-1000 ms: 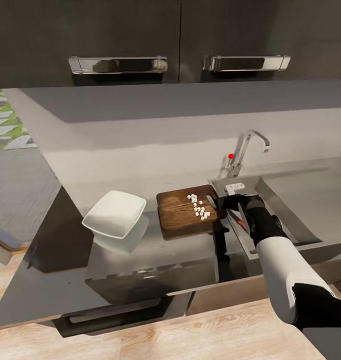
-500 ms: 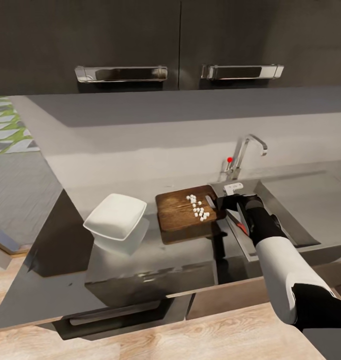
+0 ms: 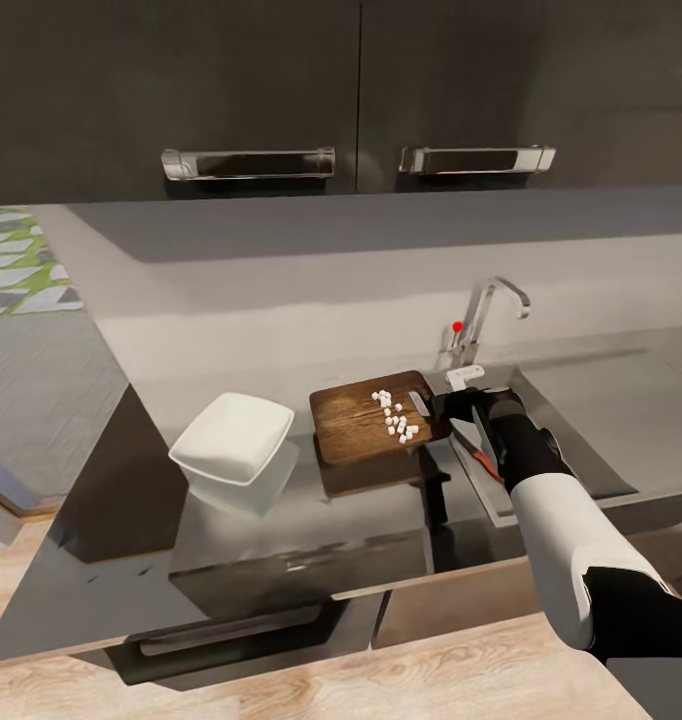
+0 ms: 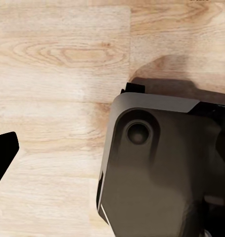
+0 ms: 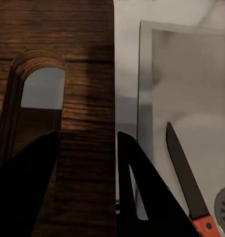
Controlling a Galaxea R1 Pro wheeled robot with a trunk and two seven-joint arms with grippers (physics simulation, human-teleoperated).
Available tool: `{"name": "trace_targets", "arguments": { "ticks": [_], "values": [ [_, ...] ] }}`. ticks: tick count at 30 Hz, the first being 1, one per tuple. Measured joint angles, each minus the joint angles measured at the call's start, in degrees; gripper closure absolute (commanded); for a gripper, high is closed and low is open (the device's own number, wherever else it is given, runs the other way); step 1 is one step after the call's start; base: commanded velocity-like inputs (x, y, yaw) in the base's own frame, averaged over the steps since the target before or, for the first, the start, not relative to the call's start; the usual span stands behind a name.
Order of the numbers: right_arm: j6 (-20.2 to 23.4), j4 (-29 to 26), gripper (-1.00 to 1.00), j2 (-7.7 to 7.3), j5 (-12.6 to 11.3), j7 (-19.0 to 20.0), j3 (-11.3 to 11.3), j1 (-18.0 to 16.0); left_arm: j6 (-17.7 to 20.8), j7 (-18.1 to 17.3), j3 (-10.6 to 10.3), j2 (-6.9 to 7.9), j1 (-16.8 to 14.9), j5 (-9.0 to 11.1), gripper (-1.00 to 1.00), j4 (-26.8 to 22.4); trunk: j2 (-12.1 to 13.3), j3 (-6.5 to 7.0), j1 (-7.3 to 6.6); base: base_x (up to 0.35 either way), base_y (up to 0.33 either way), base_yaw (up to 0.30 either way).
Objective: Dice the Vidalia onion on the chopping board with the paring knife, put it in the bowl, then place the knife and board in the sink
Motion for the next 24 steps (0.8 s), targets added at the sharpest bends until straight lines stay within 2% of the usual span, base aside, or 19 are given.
{"name": "trace_targets", "arguments": {
  "ticks": [24],
  "values": [
    [0.3,0.0,1.0,-0.05,0.0,0.1,0.0,0.0,0.0,0.0,0.0,0.0,0.0,0.0,-1.0,0.0,0.0,2.18,0.0,0.0,0.0,0.0]
  ]
}}
